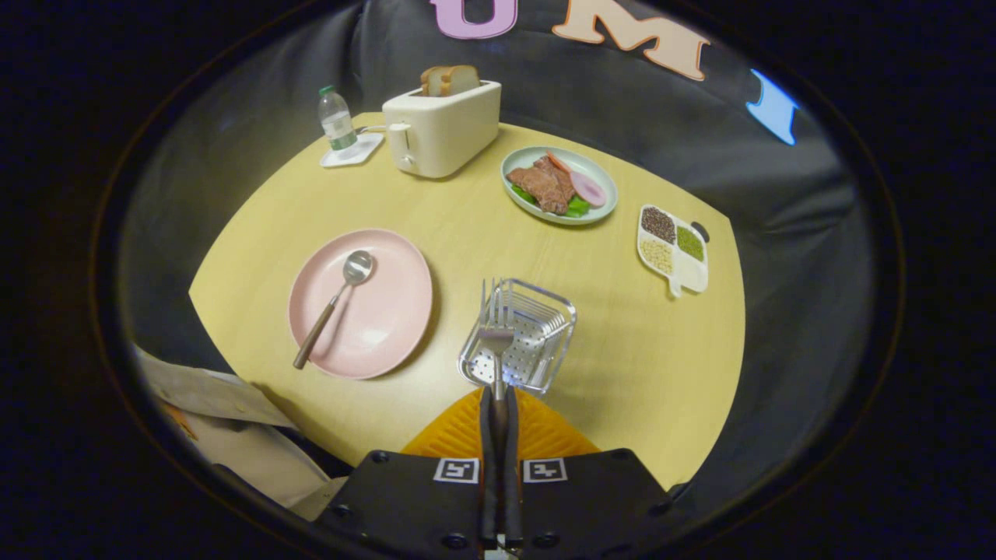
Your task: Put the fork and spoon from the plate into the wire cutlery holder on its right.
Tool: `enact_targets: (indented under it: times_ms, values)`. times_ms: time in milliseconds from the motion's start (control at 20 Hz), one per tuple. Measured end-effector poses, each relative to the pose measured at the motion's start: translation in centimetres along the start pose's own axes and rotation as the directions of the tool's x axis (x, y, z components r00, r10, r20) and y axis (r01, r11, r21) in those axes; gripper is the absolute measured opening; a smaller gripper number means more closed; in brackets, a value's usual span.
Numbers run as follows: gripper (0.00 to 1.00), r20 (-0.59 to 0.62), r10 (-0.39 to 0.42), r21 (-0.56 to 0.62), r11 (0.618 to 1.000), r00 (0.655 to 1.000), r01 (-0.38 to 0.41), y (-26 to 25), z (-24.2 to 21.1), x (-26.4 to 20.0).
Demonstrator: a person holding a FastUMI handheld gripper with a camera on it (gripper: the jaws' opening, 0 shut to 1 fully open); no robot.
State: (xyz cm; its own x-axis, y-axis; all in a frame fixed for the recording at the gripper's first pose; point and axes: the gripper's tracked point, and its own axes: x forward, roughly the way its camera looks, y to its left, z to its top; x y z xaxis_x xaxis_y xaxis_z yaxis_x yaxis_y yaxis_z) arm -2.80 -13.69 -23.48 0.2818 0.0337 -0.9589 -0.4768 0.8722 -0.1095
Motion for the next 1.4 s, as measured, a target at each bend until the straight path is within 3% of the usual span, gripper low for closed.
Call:
enact_targets:
  times_ms: [500,900,950,1300,1400]
  values:
    - [0.08,-0.085,0.014,-0.029,0.999,0.996,-0.017,-1.4,-1.0,1.7]
    - [0.13,-0.059,0.003,-0.009,1.0,0.998,-0.003,-1.0,0.3,2.0]
    - [0.17,-0.053,0.008,0.007,1.0,0.999,-0.007,-0.9,0.4,1.9]
    - [1.0,0.101,-0.012,0.062,0.998,0.995,0.006,0.2,3.4,0.8]
    - [1.0,0.166,-0.014,0.082,0.997,0.986,0.001,1.4,4.4,0.4]
